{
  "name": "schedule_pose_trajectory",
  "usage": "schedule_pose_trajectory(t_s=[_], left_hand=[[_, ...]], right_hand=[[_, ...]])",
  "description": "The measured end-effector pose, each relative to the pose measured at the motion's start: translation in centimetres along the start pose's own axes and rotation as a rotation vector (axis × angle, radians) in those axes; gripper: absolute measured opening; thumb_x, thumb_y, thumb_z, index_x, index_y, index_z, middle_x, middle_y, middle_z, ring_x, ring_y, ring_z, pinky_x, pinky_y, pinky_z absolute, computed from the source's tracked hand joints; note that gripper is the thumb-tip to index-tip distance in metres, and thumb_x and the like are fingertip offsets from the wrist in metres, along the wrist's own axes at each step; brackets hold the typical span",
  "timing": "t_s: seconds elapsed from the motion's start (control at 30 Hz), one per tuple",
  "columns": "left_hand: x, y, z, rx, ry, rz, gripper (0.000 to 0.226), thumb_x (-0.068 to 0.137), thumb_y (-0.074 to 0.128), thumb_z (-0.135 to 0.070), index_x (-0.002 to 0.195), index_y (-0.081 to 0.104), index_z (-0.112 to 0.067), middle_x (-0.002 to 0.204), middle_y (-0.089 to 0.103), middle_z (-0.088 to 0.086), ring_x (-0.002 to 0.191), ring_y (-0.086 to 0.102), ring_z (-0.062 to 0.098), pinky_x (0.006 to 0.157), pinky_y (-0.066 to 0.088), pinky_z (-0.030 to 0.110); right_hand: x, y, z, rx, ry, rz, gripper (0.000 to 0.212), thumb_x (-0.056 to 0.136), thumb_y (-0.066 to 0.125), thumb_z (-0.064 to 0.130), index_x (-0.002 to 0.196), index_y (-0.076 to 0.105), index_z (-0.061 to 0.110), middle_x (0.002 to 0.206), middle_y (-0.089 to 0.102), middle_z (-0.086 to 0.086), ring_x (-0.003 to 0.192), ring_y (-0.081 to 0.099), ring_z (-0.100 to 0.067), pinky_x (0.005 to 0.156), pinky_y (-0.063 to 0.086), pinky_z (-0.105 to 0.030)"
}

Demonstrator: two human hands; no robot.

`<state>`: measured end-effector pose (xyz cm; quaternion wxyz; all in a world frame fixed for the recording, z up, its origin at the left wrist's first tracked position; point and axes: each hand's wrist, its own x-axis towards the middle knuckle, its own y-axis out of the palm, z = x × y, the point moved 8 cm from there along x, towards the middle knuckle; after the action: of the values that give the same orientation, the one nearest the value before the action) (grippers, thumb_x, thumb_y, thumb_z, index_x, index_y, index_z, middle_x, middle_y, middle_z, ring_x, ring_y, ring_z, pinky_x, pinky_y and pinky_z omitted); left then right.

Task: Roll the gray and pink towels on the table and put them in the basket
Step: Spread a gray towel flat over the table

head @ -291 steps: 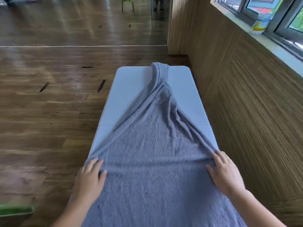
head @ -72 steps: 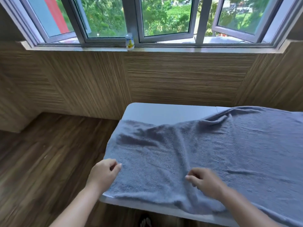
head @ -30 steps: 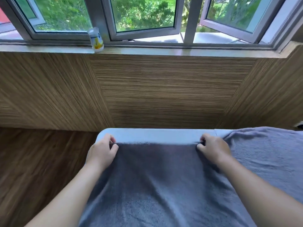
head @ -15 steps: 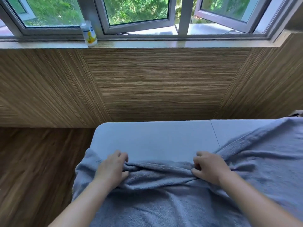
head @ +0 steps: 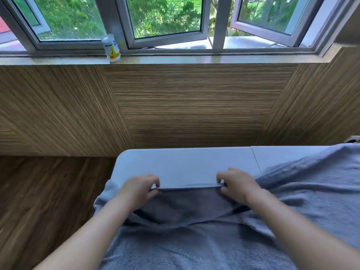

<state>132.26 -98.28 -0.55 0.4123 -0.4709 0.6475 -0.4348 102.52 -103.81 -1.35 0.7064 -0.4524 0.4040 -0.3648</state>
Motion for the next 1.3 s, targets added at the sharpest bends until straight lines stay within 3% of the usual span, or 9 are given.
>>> schedule_pose_trajectory(t_s=[0.23,0.5,0.6,0.7,0.83,0.93,1.03,1.13,1.3], left_hand=[[-0.3,-3.0,9.9,0.273,-0.299,0.079,0.013,0.092,0.053,-0.037,0.101,0.061,-0.039,0.105,0.060,-0.010,0.095,0.063,0.017,0.079,0.047,0.032],[5.2,2.6,-0.1,-0.284,-0.053,0.107,0.029,0.094,0.064,-0.040,0.123,0.064,-0.036,0.112,0.067,-0.018,0.099,0.060,0.003,0.090,0.046,0.026],[5.9,4.5,-2.5,-0.130,0.049,0.168,0.019,0.090,0.060,-0.039,0.106,0.068,-0.034,0.098,0.071,-0.011,0.091,0.063,0.014,0.076,0.048,0.031],[5.9,4.7,-1.6,0.106,0.043,0.176,0.016,0.087,0.056,-0.031,0.100,0.066,-0.028,0.103,0.068,-0.006,0.097,0.061,0.021,0.072,0.045,0.033],[4.9,3.9,3.0,0.232,-0.110,0.258,0.020,0.089,0.055,-0.035,0.107,0.062,-0.033,0.111,0.065,-0.007,0.106,0.060,0.022,0.079,0.043,0.034],[3.3,2.1,8.1,0.309,-0.288,0.289,0.018,0.085,0.054,-0.039,0.099,0.064,-0.033,0.102,0.066,-0.007,0.099,0.062,0.021,0.081,0.049,0.034],[2.1,-1.3,11.7,0.379,-0.397,0.185,0.018,0.082,0.055,-0.040,0.092,0.066,-0.030,0.089,0.065,-0.005,0.086,0.063,0.020,0.070,0.048,0.031],[1.6,-5.0,13.9,0.235,-0.569,-0.005,0.018,0.083,0.059,-0.042,0.076,0.064,-0.026,0.079,0.062,-0.005,0.078,0.059,0.022,0.064,0.043,0.030],[2.7,-9.1,14.5,-0.168,-0.792,-0.380,0.021,0.083,0.061,-0.036,0.069,0.062,-0.021,0.078,0.065,0.002,0.078,0.057,0.029,0.068,0.042,0.032]], right_hand=[[1.8,-5.3,-6.9,-0.195,0.101,-0.078,0.011,0.085,0.062,0.034,0.093,0.067,0.031,0.093,0.060,0.011,0.103,0.055,-0.017,0.075,0.047,-0.031],[3.1,-6.7,-6.4,0.010,0.039,-0.130,0.012,0.080,0.070,0.022,0.085,0.070,0.034,0.069,0.052,0.020,0.079,0.053,-0.014,0.070,0.043,-0.031],[2.8,-6.8,-6.6,0.038,0.023,-0.144,0.016,0.078,0.071,0.018,0.083,0.071,0.034,0.071,0.062,0.017,0.076,0.057,-0.014,0.068,0.041,-0.028],[2.1,-7.0,-6.9,0.064,0.019,-0.141,0.017,0.079,0.070,0.014,0.082,0.073,0.031,0.069,0.065,0.017,0.074,0.058,-0.017,0.073,0.042,-0.027],[1.5,-6.9,-7.6,0.041,-0.013,-0.156,0.013,0.077,0.076,0.017,0.080,0.073,0.029,0.069,0.063,0.016,0.072,0.056,-0.014,0.067,0.046,-0.032],[1.5,-6.1,-9.0,-0.011,-0.020,-0.131,0.015,0.076,0.080,0.023,0.073,0.068,0.030,0.068,0.056,0.017,0.074,0.052,-0.013,0.067,0.048,-0.035],[1.8,-5.3,-11.1,-0.095,0.038,-0.118,0.027,0.074,0.078,0.022,0.064,0.056,0.032,0.068,0.051,0.016,0.078,0.050,-0.015,0.064,0.047,-0.036],[2.3,-5.4,-13.0,-0.131,0.222,-0.081,0.035,0.080,0.070,0.025,0.057,0.045,0.034,0.076,0.050,0.008,0.084,0.054,-0.022,0.061,0.040,-0.032],[4.2,-8.4,-14.5,0.099,0.499,-0.208,0.019,0.081,0.067,0.027,0.063,0.064,0.021,0.071,0.063,0.003,0.078,0.057,-0.026,0.062,0.044,-0.031]])
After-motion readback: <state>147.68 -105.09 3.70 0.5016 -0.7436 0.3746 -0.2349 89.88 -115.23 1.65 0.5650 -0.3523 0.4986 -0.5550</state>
